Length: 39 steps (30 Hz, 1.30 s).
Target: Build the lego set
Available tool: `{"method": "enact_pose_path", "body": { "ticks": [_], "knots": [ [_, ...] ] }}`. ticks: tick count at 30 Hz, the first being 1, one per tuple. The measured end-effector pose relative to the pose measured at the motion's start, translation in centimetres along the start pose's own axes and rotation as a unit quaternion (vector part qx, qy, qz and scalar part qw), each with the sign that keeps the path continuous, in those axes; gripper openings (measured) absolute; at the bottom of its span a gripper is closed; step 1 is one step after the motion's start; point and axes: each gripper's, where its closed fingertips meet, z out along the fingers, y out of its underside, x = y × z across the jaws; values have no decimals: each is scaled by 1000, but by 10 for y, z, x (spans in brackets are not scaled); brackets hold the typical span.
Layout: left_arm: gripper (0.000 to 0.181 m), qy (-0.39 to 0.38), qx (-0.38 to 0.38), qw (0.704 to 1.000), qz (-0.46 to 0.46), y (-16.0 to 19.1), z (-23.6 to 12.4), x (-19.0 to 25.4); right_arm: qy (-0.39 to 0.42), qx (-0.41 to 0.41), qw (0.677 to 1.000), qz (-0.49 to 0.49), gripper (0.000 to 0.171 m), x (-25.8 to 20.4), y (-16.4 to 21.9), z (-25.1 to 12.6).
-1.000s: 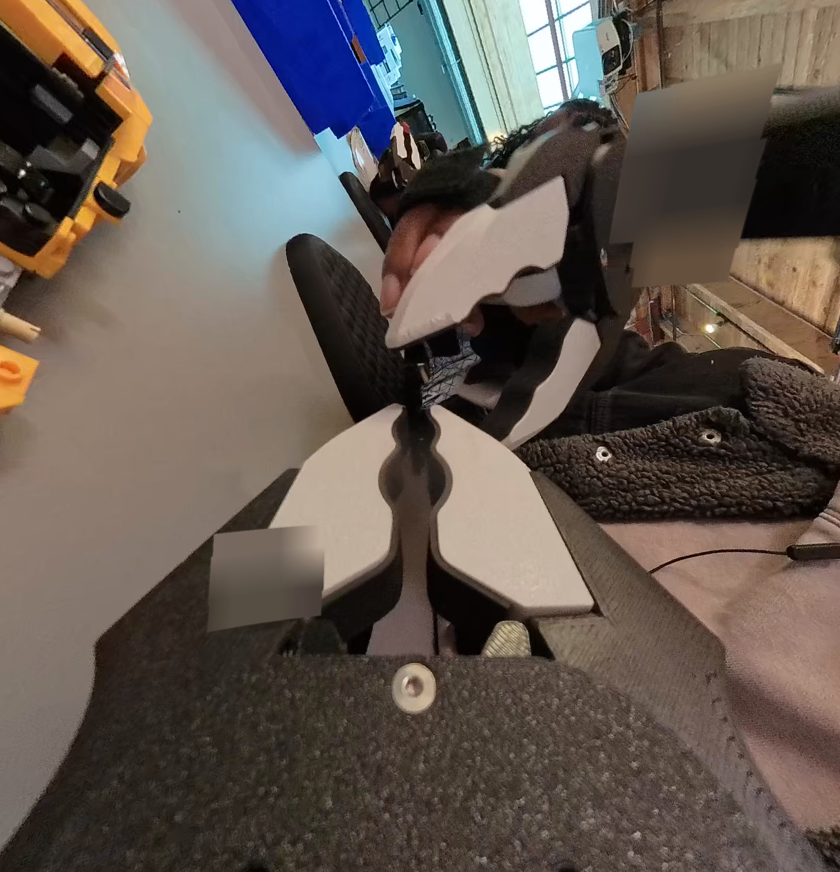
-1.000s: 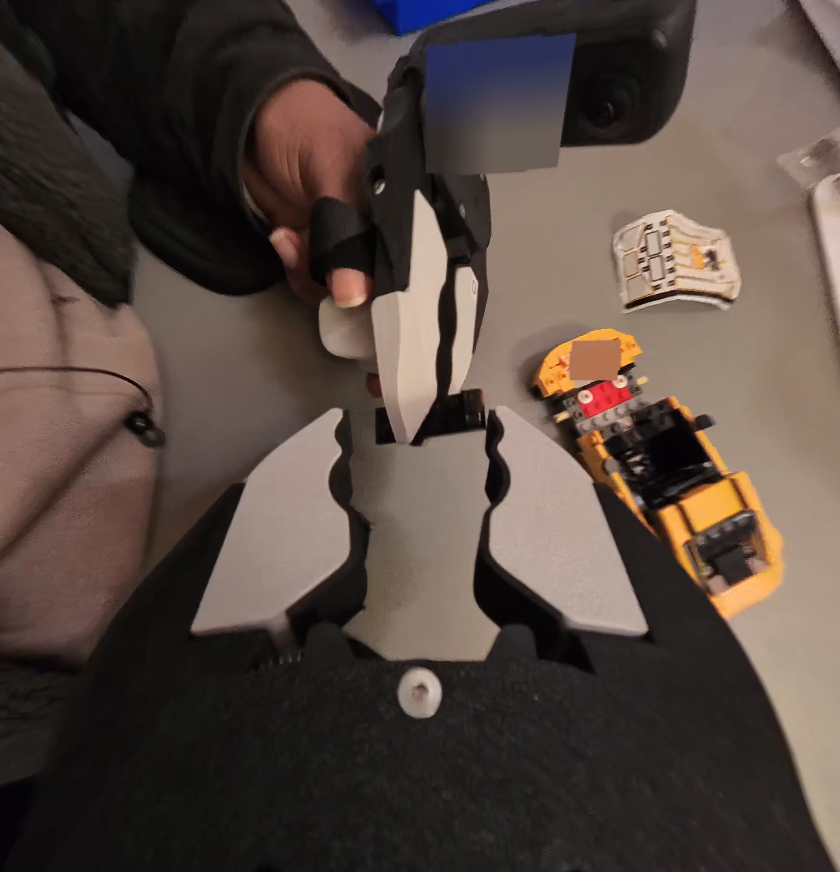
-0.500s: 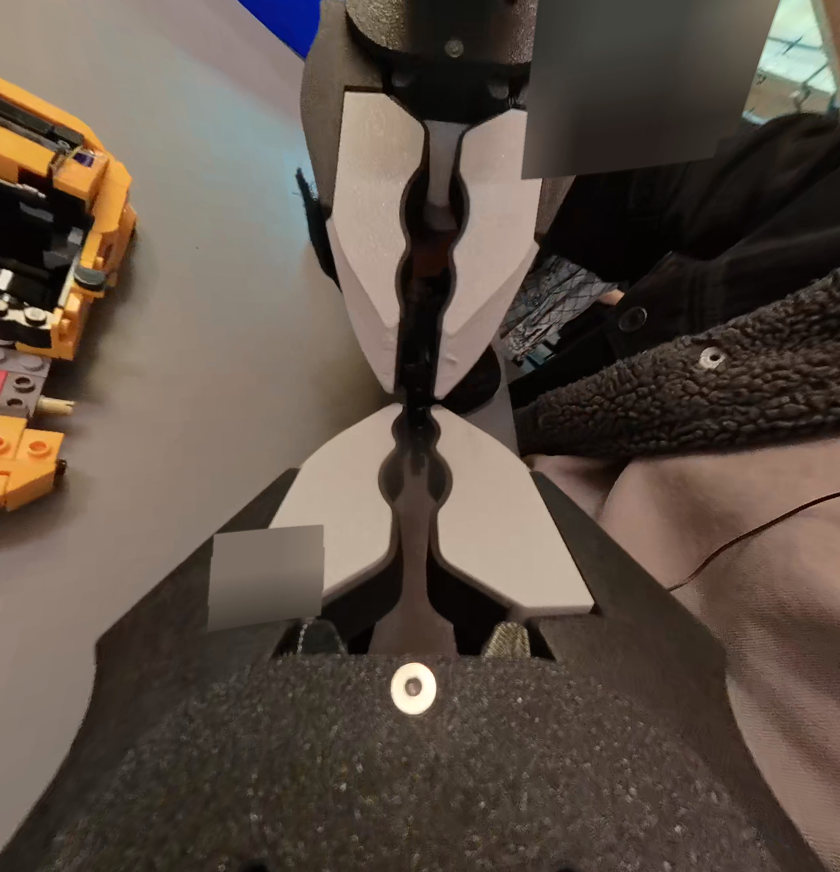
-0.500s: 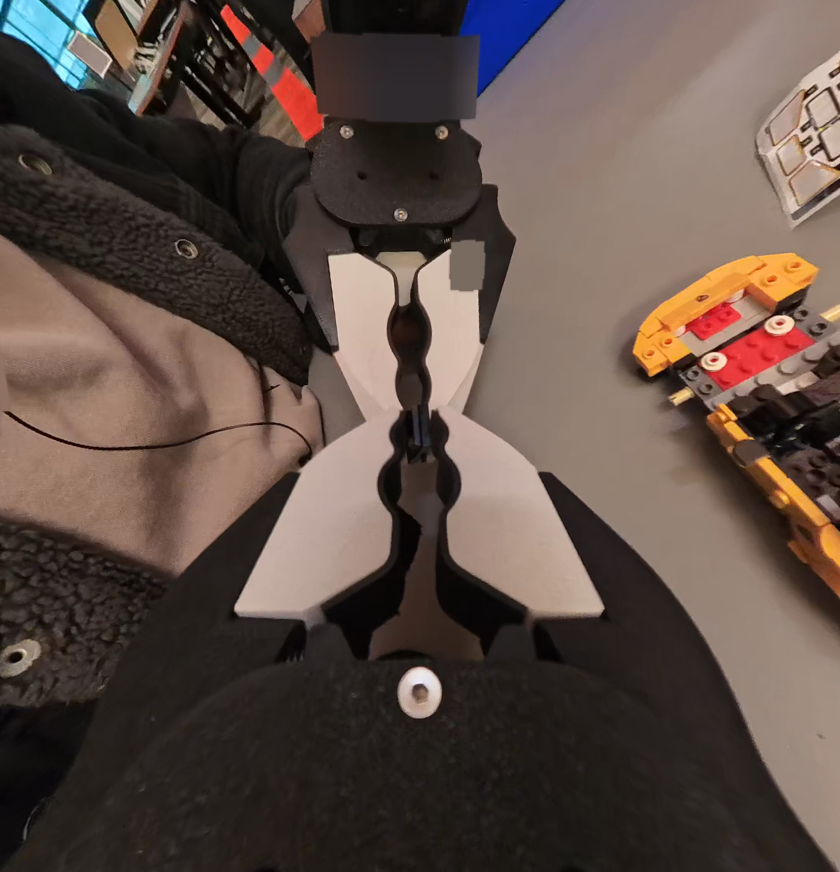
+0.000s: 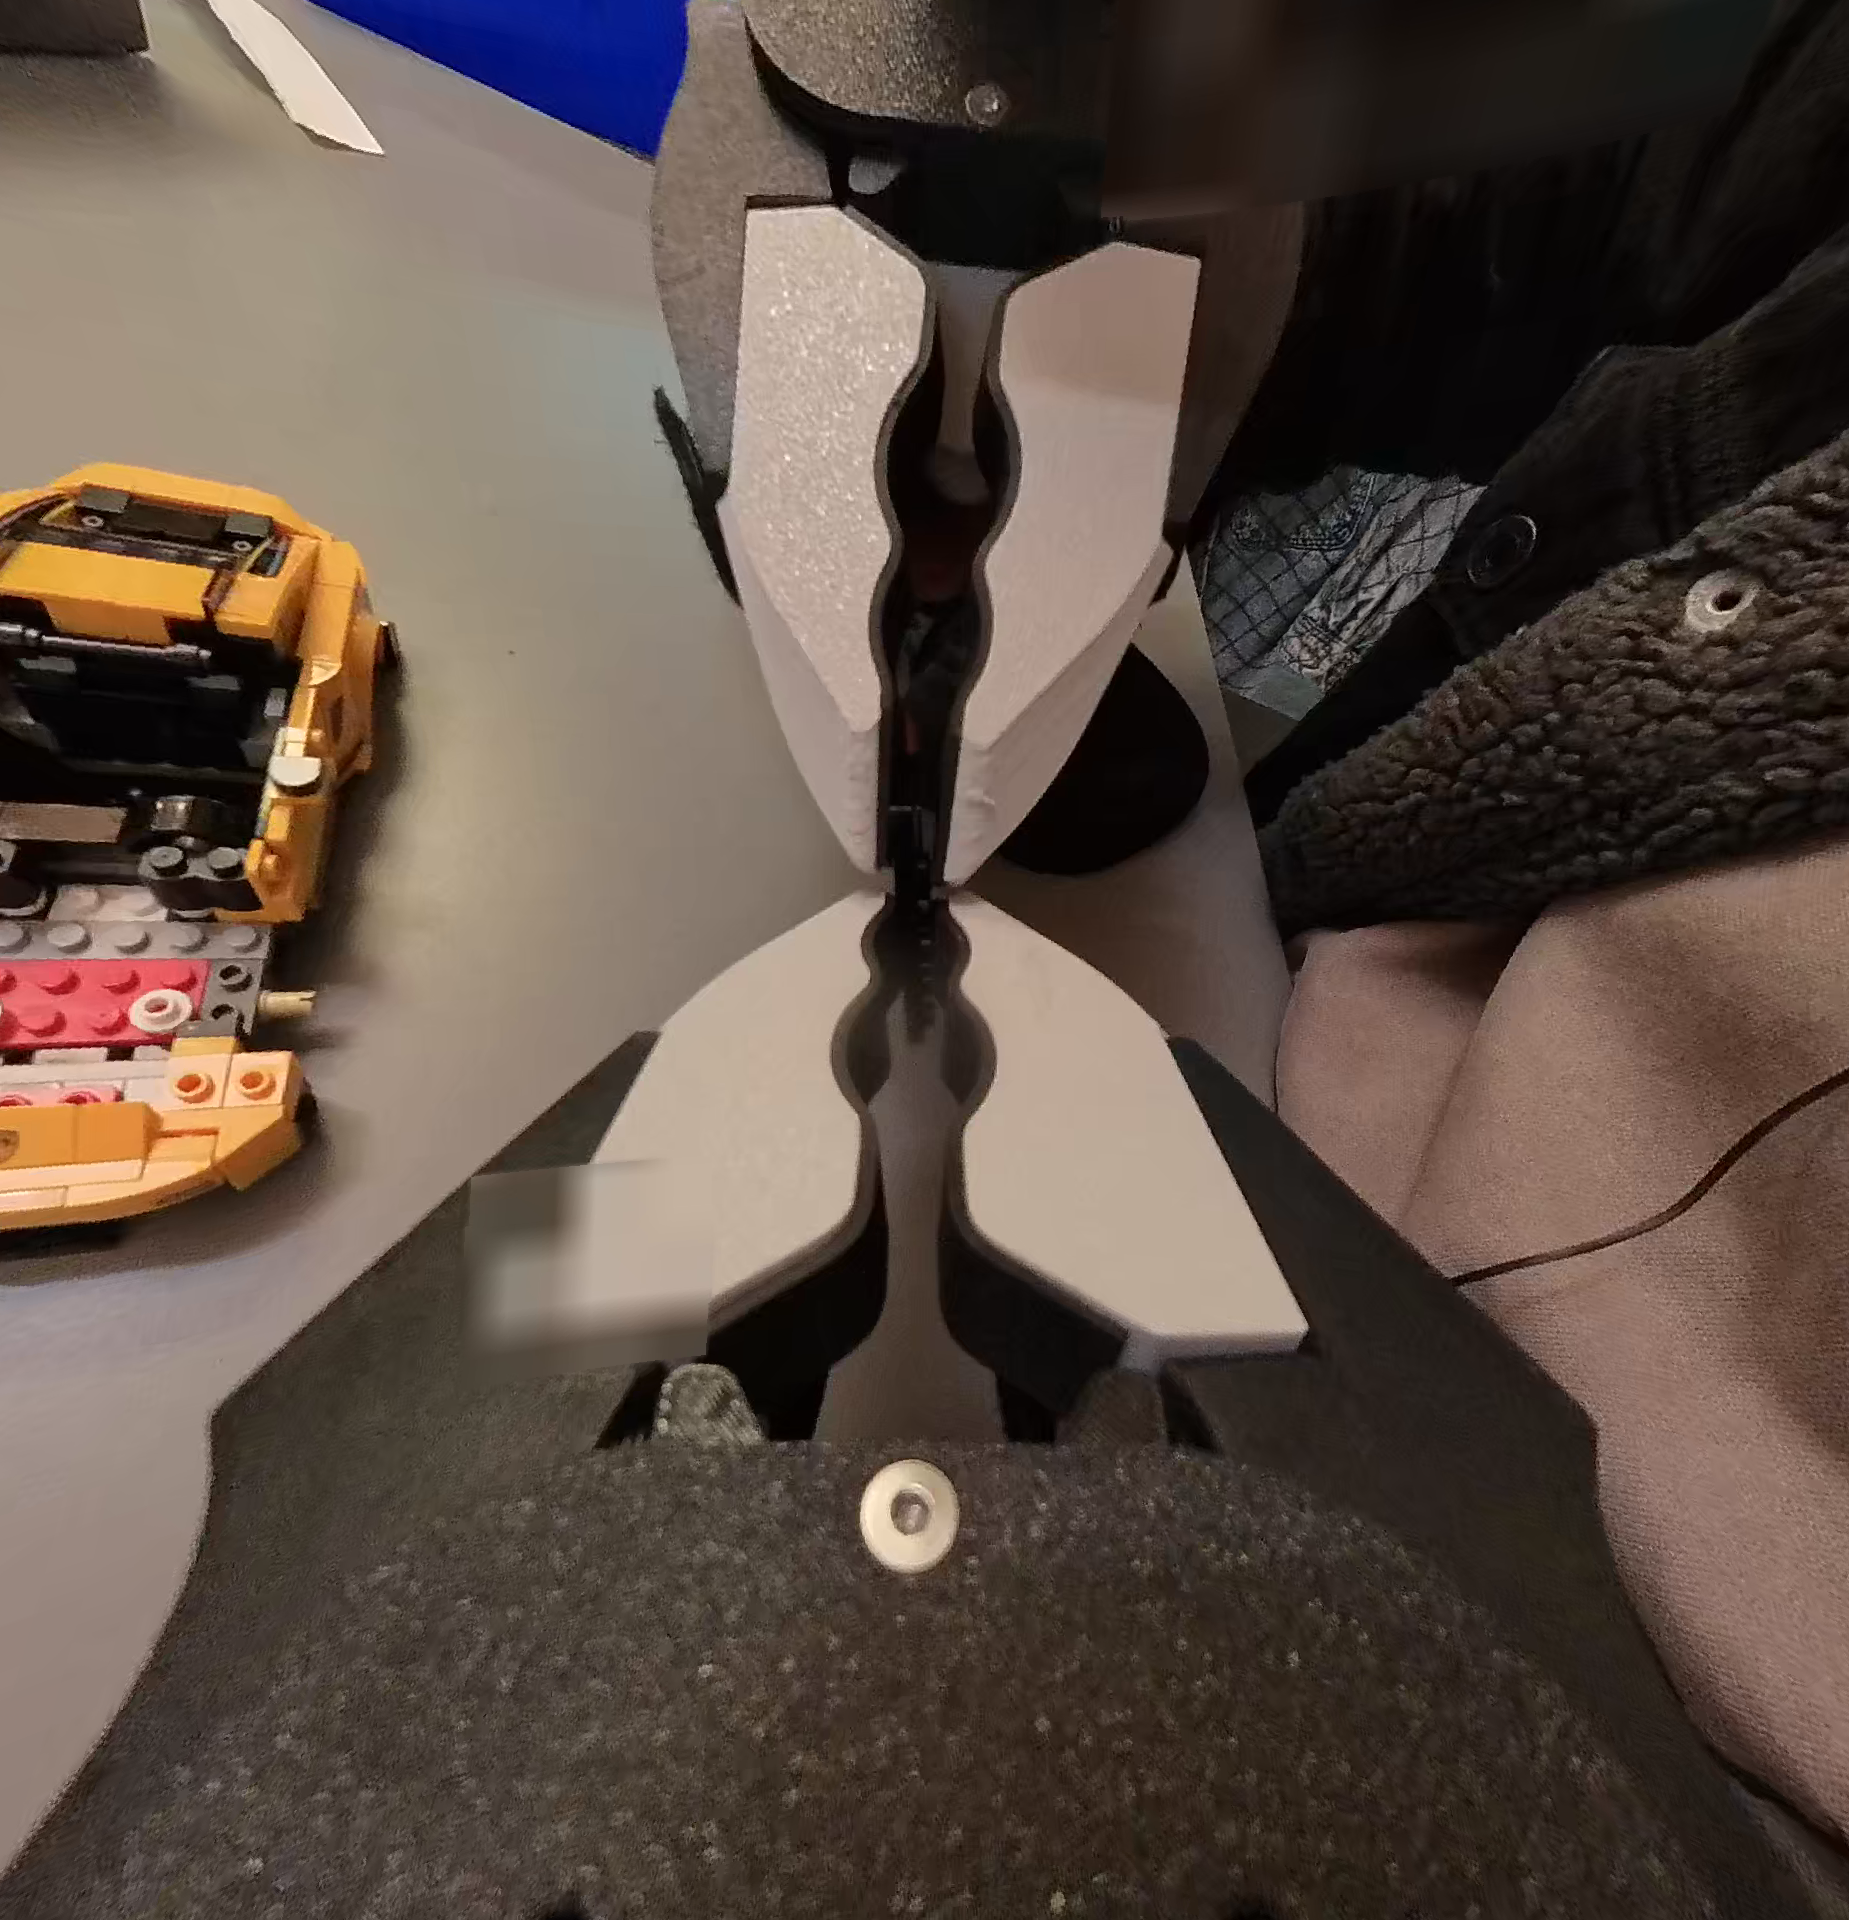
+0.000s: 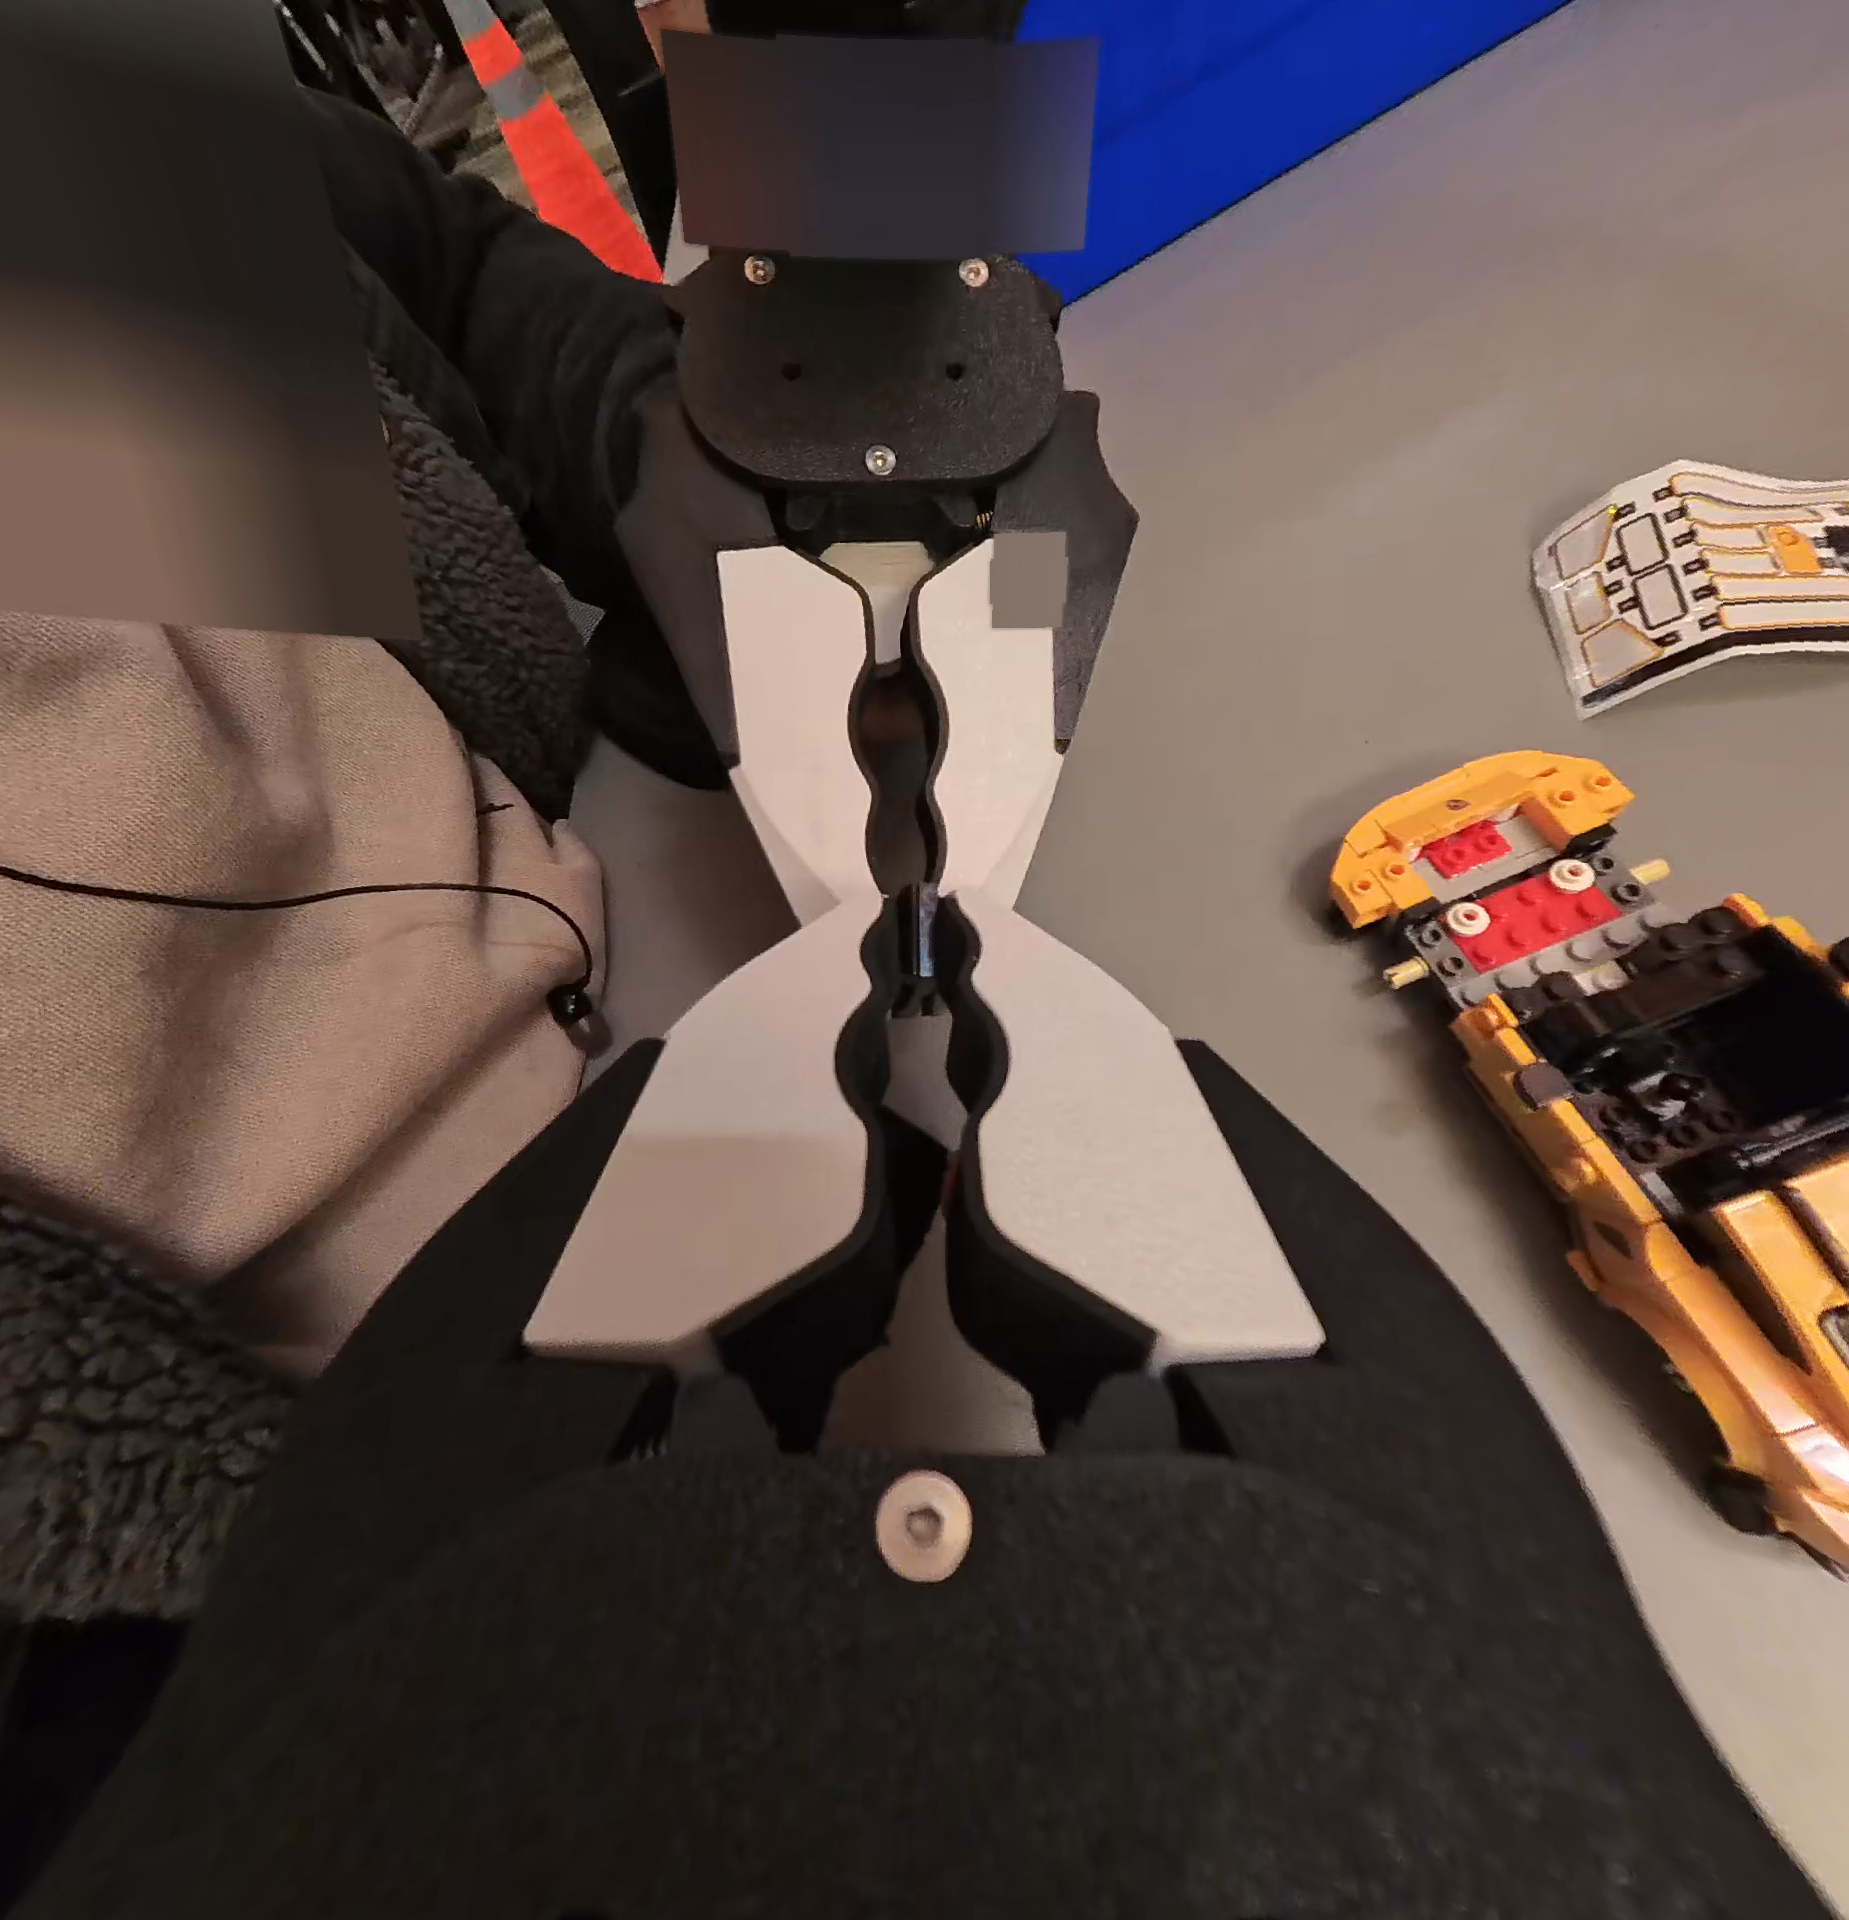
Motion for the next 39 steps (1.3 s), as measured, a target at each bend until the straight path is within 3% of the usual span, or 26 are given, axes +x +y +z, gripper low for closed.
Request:
{"method": "enact_pose_path", "body": {
  "ticks": [7, 14, 17, 22, 27, 34, 39],
  "knots": [
    [5, 39, 15, 998, -48, -2, -3, 0, 17, 22, 1000, 9, 10, 4, -5, 1],
    [4, 108, 39, 984, -137, -6, -7, 4, 122, -3, 985, -125, 51, 8, -2, -9],
    [5, 131, 41, 975, -173, -6, -6, 5, 149, -8, 975, -164, 60, 2, 3, -5],
    [5, 146, 22, 967, -206, -2, -1, 7, 175, -16, 963, -205, 62, 3, 7, 3],
    [5, 159, 37, 951, -262, -5, 1, 4, 220, -34, 943, -246, 48, 8, 9, 7],
    [4, 182, 56, 933, -305, -9, 1, 3, 250, 1, 948, -197, 47, 10, 8, 2],
    [16, 114, 51, 953, -277, -6, 3, -10, 293, 8, 946, -139, 46, 20, 12, -2]
  ]
}}
